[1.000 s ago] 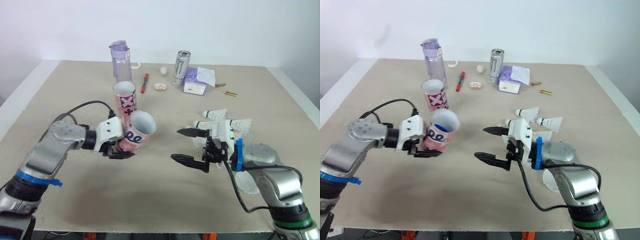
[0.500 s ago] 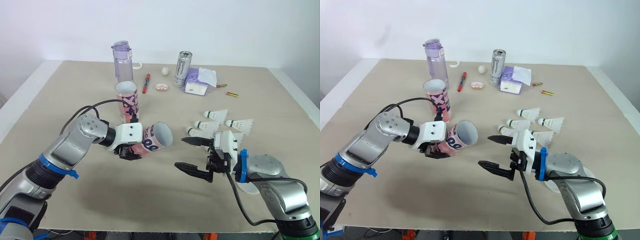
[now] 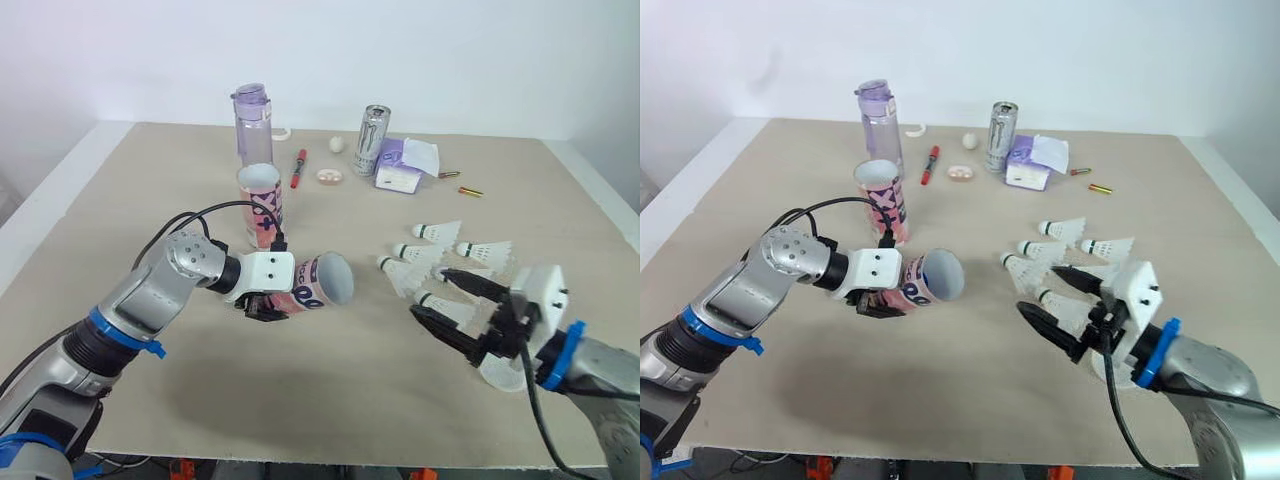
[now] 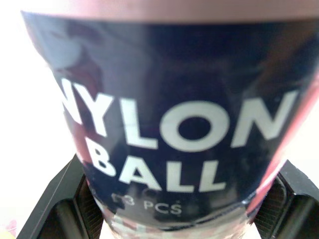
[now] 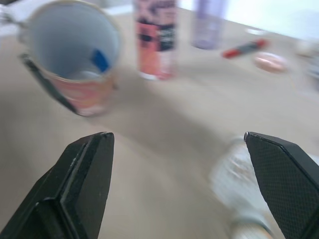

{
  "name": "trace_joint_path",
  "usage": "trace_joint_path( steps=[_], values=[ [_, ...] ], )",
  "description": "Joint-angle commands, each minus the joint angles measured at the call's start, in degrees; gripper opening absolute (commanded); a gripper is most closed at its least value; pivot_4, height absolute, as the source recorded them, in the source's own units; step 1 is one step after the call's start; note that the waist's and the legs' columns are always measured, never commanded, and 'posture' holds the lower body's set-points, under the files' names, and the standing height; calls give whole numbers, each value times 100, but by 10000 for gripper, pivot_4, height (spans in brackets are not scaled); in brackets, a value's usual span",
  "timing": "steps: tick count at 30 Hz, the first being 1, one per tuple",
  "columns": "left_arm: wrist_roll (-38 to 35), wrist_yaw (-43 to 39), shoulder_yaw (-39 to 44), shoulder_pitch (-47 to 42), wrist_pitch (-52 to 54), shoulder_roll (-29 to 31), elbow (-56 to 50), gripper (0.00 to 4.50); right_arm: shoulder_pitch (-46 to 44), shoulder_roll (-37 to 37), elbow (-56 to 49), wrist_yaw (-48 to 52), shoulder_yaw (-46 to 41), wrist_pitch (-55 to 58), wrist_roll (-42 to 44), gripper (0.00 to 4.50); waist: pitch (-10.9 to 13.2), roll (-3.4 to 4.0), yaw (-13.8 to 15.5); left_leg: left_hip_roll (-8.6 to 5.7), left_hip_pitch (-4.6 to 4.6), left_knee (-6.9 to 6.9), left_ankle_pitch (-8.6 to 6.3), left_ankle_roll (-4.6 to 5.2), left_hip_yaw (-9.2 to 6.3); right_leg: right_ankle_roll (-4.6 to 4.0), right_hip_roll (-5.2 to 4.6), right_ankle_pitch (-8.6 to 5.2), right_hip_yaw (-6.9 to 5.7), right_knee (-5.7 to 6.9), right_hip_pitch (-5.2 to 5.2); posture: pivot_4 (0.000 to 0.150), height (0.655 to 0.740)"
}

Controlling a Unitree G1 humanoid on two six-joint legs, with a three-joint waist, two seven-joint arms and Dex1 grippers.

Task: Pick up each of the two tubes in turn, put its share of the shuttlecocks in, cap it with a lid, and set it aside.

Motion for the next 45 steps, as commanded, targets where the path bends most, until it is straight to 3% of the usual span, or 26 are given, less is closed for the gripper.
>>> trace_joint_path(
  steps=[1, 14, 42, 44, 45],
  values=[
    [151, -28, -80, -91, -150, -123, 288, 34916, 461, 538, -769, -1164, 5, 254, -184, 45000, -2, 3, -8, -1, 2, 0, 1, 2, -1, -1, -1, 1, 1, 0, 2, 1500, 7400],
    [229, -74, 6, -128, -70, -295, 247, 34916, 928, 1020, -993, -2389, 661, 845, -579, 45000, -5, 7, -13, -31, -3, 1, 18, 27, -5, 1, -37, 7, 3, -5, 7, 1500, 7400],
    [325, 14, 94, 47, 84, -218, 32, 34916, -333, 1630, -2, -3138, 817, 1700, -167, 45000, -4, 8, -24, -30, -16, -2, 18, 28, -19, 6, -30, 2, -2, -7, 2, 1500, 7400],
    [334, 25, 93, 54, 82, -217, 35, 33750, -412, 1634, 68, -3150, 789, 1734, -157, 37574, -4, 8, -24, -30, -16, -2, 18, 28, -19, 5, -30, 2, -2, -7, 2, 1500, 7400],
    [338, 30, 91, 63, 89, -218, 21, 33750, -420, 1627, 83, -3147, 777, 1739, -147, 37574, -4, 8, -24, -30, -16, -2, 18, 28, -19, 5, -30, 2, -1, -7, 2, 1500, 7400]
  ],
)
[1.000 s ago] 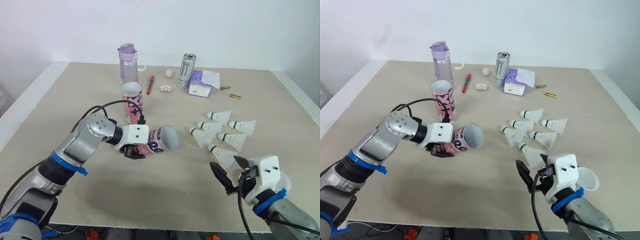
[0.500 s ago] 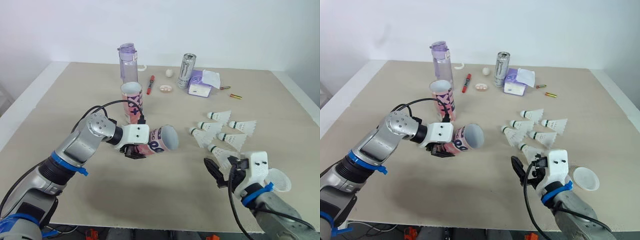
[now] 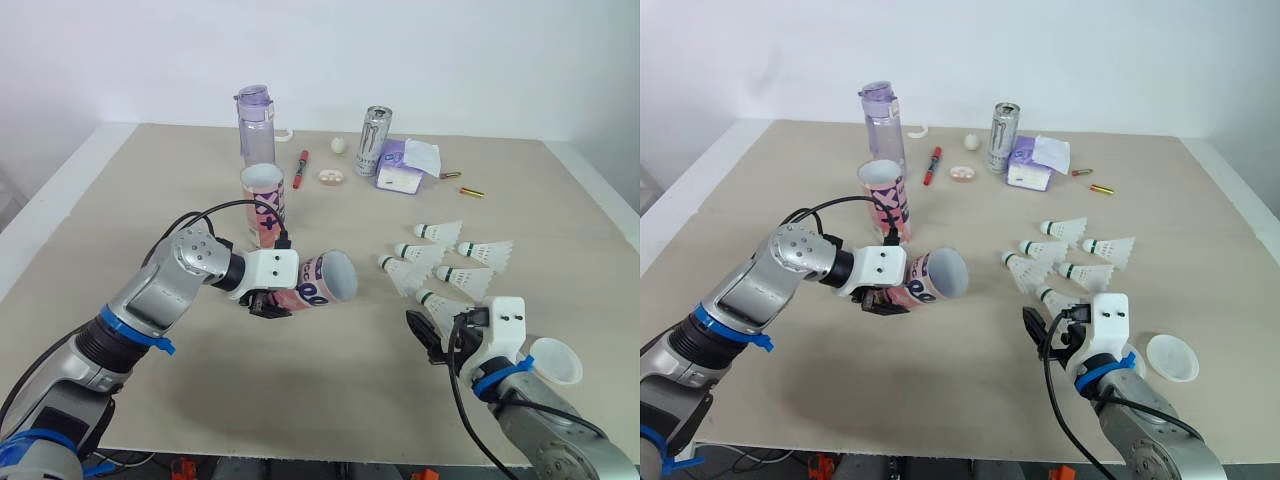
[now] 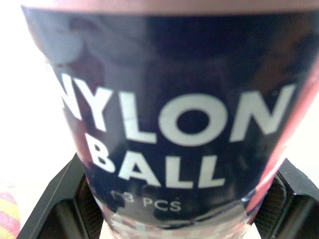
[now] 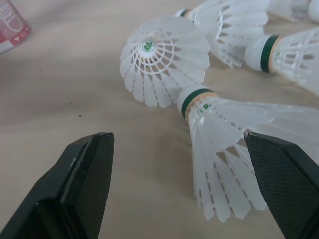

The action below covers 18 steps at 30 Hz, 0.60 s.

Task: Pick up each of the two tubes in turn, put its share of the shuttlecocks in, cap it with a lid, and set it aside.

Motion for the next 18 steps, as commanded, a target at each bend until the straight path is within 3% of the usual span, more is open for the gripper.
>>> trace_joint_path(
  steps=[1, 2, 7, 9, 18],
  values=[
    [110, 98, 6, 79, 31, 24, -62, 33750, -126, 24, -7, -49, -165, 26, 118, 34881, 0, 0, 1, -1, 0, 0, 0, 0, 0, 0, 0, 0, 0, 0, 0, 1500, 7400],
    [111, 104, 7, 89, 37, 23, -78, 33750, -143, 43, 22, -69, -196, 40, 150, 29207, 0, 0, 1, 0, 0, 0, 0, 0, -1, 1, 0, -1, -1, 0, 0, 1500, 7400],
    [130, 138, 2, 109, 21, 17, -76, 33750, -200, 2, 112, -45, -222, 47, 162, 11201, 0, 0, 1, -1, 0, -1, 0, 0, -1, 0, 0, 0, -1, 0, 1, 1500, 7400],
    [140, 158, -2, 112, 8, 17, -61, 33750, -205, -17, 141, -30, -222, 40, 152, 1109, 0, 0, 0, -1, 0, -1, 0, 0, -3, 0, 0, 0, -1, 0, 1, 1500, 7400],
    [136, 188, 10, 87, -38, 3, 35, 33750, -184, -92, 101, -18, -245, 3, 87, 1109, 0, 0, 0, -1, 0, -1, 0, 0, -7, -1, 0, 1, -2, 0, 2, 1500, 7400]
  ],
)
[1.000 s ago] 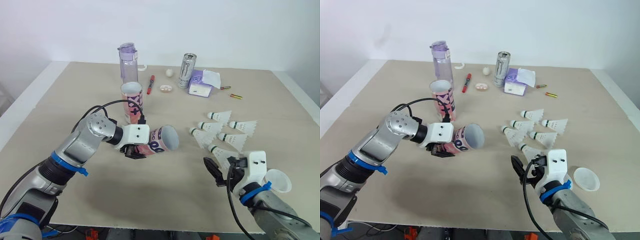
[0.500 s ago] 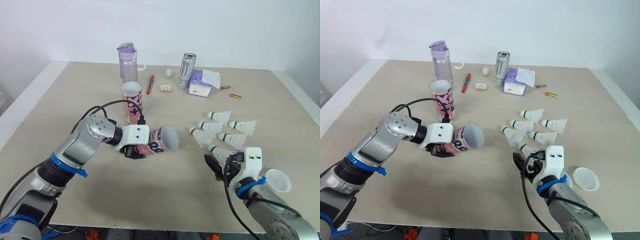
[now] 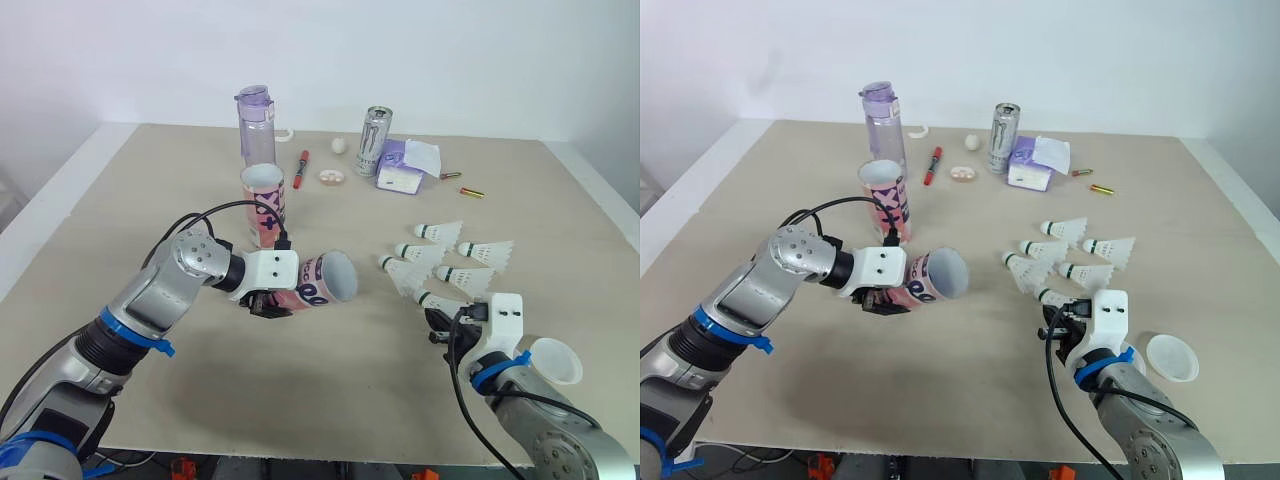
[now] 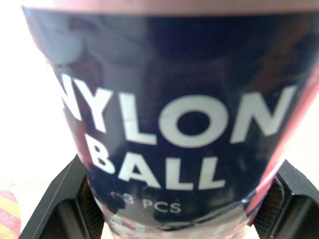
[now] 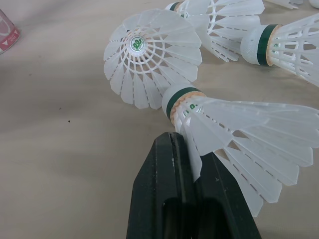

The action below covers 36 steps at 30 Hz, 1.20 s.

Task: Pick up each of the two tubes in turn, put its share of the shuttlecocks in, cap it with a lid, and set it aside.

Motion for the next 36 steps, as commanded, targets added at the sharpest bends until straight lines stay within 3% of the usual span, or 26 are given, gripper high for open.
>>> trace_joint_path(
  steps=[1, 8, 13, 16, 21, 36],
  values=[
    [130, 96, 2, 31, -42, 4, 94, 33750, -14, -120, -170, 21, -205, -83, 13, 1109, 0, 0, 0, 0, 0, 0, 0, 0, 0, 0, 0, 0, 0, 0, 0, 1500, 7400],
    [149, 75, -13, -69, -208, -39, 370, 33750, 105, -816, -861, 398, -530, -29, 157, 1109, 0, 3, 0, -3, 1, 0, 0, 0, -1, 0, -1, 0, 2, 0, 1, 1500, 7400],
    [156, 15, -35, -187, -365, -78, 623, 33750, -404, -2123, -1257, 1450, -795, -318, 303, 1109, 2, 6, -4, -6, 1, 0, 4, 6, -7, -1, 1, 2, 2, 0, 3, 1500, 7400],
    [79, -53, -21, -261, -365, -154, 767, 33750, -1118, -3001, -1281, 2356, -479, -869, 159, 1109, 8, 15, -10, -14, 7, 0, 11, 18, -18, 0, 3, 14, 9, -2, 4, 1500, 7400],
    [-59, -214, -2, -305, -55, -263, 735, 33750, -1901, -3737, -1063, 3239, 563, -1760, -609, 1109, 7, 6, 1, -9, 4, -7, 11, 18, -37, -8, 12, 1, -18, -6, 6, 1500, 7400],
    [-139, -234, 15, -140, 570, -215, 217, 33750, -3277, -3609, 267, 4295, 2240, -3109, -2034, 1109, 7, 4, 0, -17, -39, -6, 8, 14, -35, 9, 9, -17, -14, -8, -14, 1500, 7400]
  ],
)
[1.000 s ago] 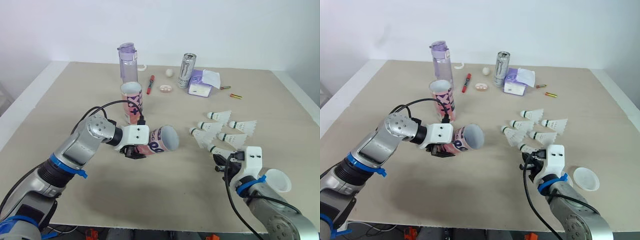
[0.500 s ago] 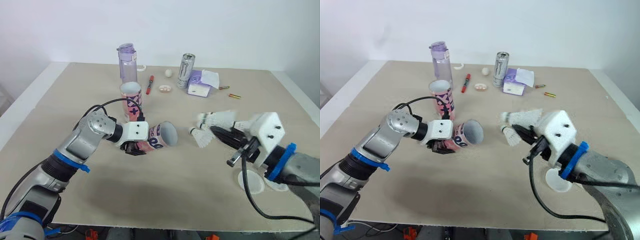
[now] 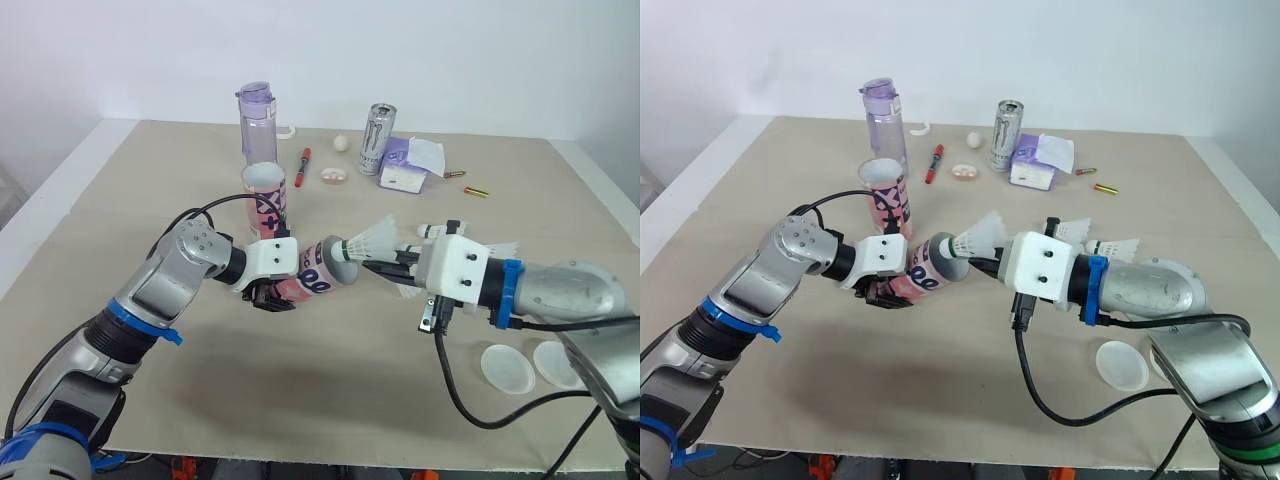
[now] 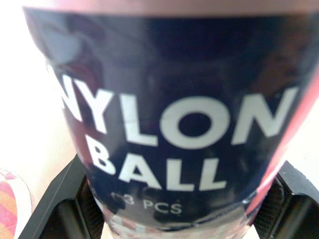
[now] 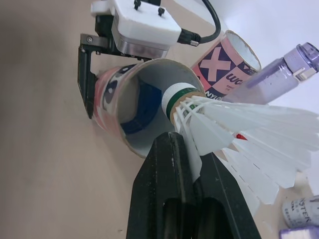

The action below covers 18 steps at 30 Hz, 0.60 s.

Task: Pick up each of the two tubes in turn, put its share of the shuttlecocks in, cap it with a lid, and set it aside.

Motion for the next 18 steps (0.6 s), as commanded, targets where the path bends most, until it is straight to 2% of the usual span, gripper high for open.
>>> trace_joint_path(
  steps=[1, 4, 6, 8, 13, 14, 15, 18],
  values=[
    [6, -9, -102, 121, 135, 30, -130, 33750, -225, 69, 145, 235, 188, -368, -311, 1109, 0, 0, 0, 0, 0, 0, 0, 0, 0, 0, 0, 0, 0, 0, 0, 1500, 7400],
    [7, 33, -105, 180, 196, 46, -204, 33750, -435, 135, 249, 442, 323, -529, -434, 9146, 0, 0, 0, 0, 0, 0, 0, 0, 1, 0, 0, 0, 2, 1, 0, 1500, 7400],
    [5, 45, -99, 200, 203, 62, -218, 33750, -508, 176, 253, 498, 315, -518, -418, 17726, 0, 0, 0, 0, 0, 0, 0, 0, 1, 0, 0, 0, 1, 2, 0, 1500, 7400],
    [6, 56, -94, 211, 215, 72, -230, 33750, -508, 228, 212, 509, 197, -440, -292, 22939, 0, 0, 0, 0, 1, 1, 0, 0, 1, 0, 0, 0, 1, 3, 0, 1500, 7400],
    [20, 76, -88, 191, 198, 65, -167, 33750, 383, 1119, -135, -595, -990, 1037, 1142, 41217, 0, 0, 1, 2, 1, 0, 0, 0, -2, -3, 1, 1, -2, 4, 2, 1500, 7400],
    [25, 78, -89, 187, 186, 65, -148, 33750, 798, 1449, -197, -997, -1320, 1319, 1449, 41217, -4, -7, 3, 2, 1, 1, 0, 0, -2, -4, 1, 2, -2, 6, 2, 1500, 7400],
    [31, 80, -91, 183, 175, 64, -128, 33750, 1157, 1729, -264, -1364, -1594, 1643, 1643, 43343, -15, -25, 29, 3, 2, 1, 0, 0, -8, -14, 1, 22, -9, 9, 6, 1500, 7400],
    [42, 80, -98, 185, 149, 73, -110, 33750, 1865, 2244, -403, -2093, -1963, 2136, 1819, 43343, -9, 0, 12, 1, 0, -4, -4, -5, -13, -28, -2, 13, -16, 14, 9, 1500, 7400]
  ],
)
